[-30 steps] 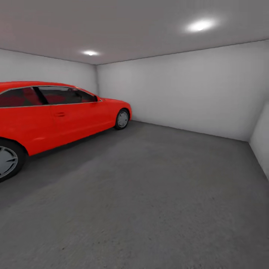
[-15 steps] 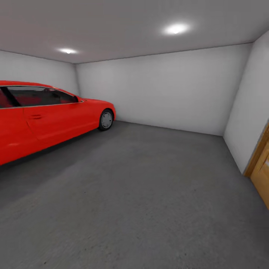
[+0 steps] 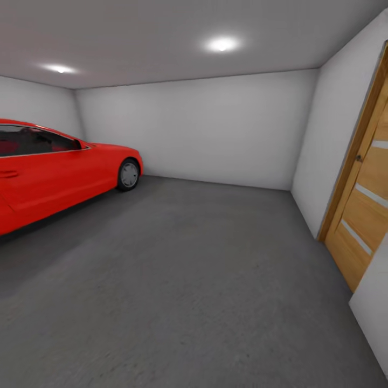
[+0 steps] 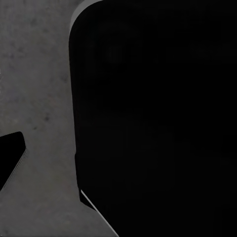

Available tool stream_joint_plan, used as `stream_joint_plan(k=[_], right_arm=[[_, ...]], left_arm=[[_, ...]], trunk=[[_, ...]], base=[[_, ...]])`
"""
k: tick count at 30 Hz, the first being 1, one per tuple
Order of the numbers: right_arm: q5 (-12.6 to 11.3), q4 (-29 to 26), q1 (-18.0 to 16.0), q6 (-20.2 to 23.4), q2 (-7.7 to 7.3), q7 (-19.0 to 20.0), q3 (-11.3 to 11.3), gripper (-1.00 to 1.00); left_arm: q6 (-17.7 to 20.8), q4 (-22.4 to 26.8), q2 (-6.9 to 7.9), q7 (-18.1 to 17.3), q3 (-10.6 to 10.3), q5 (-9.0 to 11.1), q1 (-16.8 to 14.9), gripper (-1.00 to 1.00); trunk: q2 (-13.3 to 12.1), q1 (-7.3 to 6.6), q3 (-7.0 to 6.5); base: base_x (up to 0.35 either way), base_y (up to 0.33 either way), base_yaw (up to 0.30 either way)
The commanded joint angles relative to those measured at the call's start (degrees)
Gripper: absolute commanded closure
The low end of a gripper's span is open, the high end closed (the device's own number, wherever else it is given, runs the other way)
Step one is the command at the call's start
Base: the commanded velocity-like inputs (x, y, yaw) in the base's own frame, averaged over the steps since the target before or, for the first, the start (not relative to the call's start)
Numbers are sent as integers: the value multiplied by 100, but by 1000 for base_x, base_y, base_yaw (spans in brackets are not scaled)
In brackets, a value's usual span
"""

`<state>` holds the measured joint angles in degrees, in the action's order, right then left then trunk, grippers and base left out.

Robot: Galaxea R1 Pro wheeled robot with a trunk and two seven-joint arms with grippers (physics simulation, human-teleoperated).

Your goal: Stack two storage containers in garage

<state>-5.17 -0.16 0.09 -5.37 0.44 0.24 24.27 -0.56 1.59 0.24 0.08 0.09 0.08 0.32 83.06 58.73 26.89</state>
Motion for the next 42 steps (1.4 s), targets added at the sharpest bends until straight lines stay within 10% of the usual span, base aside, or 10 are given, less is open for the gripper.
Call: stream_joint_plan(k=[1, 42], right_arm=[[-55, -1, 0, -15, 0, 2, 43, -100], [-54, -1, 0, -16, 0, 2, 43, -100]], left_arm=[[-6, 8, 1, 1, 0, 1, 3, -100], [-6, 8, 2, 1, 0, 1, 3, -100]], trunk=[[2, 0, 4], [2, 0, 4]], base=[[0, 0, -292], [0, 0, -292]])
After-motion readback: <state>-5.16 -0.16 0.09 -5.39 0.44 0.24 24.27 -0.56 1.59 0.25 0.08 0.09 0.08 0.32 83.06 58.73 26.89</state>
